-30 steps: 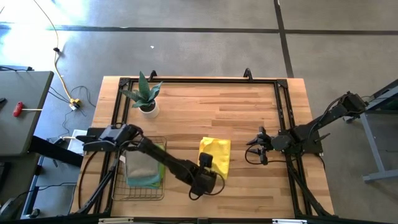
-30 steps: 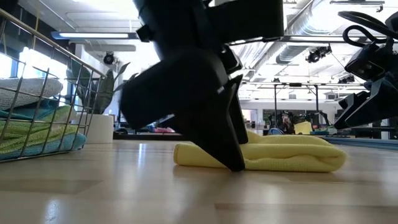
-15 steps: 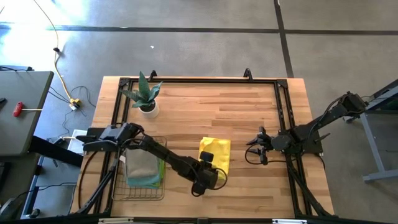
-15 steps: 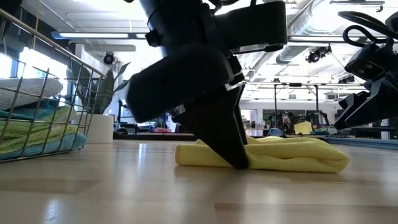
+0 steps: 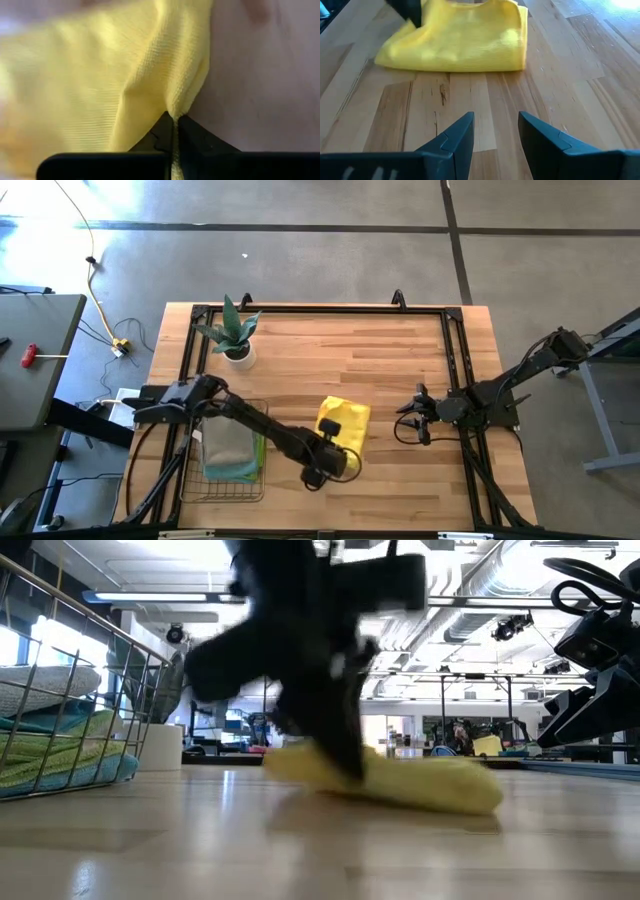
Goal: Fold microfiber towels
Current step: Put the yellow microfiber towel into the wire basket
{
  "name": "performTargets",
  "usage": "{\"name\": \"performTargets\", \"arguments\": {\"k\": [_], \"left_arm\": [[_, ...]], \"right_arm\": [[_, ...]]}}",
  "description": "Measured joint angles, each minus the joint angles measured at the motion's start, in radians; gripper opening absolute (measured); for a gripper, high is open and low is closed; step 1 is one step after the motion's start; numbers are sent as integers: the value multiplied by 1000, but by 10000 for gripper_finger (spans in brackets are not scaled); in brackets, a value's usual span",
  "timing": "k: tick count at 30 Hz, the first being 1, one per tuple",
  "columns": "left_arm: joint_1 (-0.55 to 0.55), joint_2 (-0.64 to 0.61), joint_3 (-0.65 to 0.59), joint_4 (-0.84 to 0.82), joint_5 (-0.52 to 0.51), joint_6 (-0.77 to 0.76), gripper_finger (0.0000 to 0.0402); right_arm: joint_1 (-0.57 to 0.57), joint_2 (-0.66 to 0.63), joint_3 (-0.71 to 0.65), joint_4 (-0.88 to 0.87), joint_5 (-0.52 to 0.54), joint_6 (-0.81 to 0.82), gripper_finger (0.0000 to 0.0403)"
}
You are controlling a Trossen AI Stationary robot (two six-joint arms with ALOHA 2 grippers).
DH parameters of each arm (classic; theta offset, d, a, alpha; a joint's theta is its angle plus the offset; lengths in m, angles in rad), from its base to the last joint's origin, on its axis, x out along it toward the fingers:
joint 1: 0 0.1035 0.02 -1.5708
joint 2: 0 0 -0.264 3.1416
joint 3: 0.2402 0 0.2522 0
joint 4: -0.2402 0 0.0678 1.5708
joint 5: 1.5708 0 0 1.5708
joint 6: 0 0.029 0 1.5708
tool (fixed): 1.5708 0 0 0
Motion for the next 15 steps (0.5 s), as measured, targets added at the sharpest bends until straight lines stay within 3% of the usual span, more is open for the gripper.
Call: {"name": "performTargets", "arguments": {"k": [5,15], "left_arm": [[-2,-148,10,-106,-29,-1,3],[18,-383,8,-526,-173,-39,1]], "right_arm": [[0,0,0,-1,0,0,146],[0,3,0,-10,0,0,146]]}}
